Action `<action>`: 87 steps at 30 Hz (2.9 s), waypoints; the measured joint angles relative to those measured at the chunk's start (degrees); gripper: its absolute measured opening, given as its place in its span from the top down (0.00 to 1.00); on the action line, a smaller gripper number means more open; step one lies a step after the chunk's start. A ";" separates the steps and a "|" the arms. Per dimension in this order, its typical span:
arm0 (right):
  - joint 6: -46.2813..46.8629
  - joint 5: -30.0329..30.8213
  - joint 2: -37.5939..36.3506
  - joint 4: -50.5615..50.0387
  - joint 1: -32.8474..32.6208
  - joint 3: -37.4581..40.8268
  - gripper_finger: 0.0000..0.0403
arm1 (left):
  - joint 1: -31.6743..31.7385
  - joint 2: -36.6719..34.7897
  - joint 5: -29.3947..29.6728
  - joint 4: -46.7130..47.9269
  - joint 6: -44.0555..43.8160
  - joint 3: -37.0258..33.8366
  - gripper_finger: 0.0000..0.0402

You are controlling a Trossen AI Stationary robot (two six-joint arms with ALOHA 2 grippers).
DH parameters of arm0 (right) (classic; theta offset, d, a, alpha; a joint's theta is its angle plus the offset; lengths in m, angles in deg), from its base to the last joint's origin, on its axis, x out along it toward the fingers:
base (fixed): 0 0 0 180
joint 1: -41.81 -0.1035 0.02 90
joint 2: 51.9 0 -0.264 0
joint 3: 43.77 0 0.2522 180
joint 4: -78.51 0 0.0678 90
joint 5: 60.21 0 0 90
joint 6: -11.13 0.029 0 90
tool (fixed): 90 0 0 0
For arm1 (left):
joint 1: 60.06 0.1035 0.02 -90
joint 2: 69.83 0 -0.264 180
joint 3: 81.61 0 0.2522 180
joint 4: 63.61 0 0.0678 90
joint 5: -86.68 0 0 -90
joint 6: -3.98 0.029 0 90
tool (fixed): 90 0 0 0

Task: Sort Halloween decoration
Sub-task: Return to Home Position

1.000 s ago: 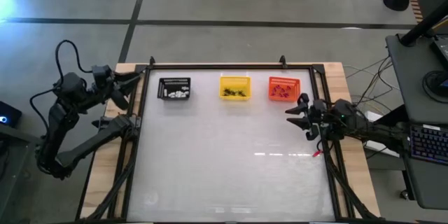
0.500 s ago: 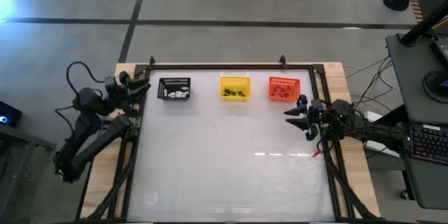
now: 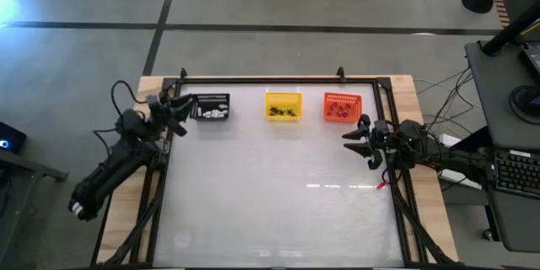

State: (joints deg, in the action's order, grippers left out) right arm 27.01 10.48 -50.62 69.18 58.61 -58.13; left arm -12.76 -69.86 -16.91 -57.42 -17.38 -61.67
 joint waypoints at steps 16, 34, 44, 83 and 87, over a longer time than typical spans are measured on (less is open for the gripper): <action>-2.69 0.00 0.35 -0.92 0.00 0.02 0.62 | -0.02 0.31 21.96 0.90 -0.74 -5.58 0.68; -9.69 -0.13 3.32 -1.09 -0.02 0.02 0.62 | -0.02 6.17 20.28 5.65 3.06 -5.54 0.68; -13.28 0.57 7.46 -1.15 0.09 0.02 0.62 | -0.02 10.16 20.16 6.56 2.97 -4.98 0.68; -1.39 16.26 1.75 0.35 -0.04 0.07 0.62 | -0.13 4.23 11.00 13.96 15.35 -0.66 0.68; -0.81 16.24 1.77 0.52 -0.04 0.07 0.62 | -0.15 2.56 10.19 14.02 16.65 -0.72 0.68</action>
State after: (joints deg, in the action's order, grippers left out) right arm 26.20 26.72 -48.85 69.70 58.56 -58.06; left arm -12.91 -67.30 -6.72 -43.40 -0.73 -62.39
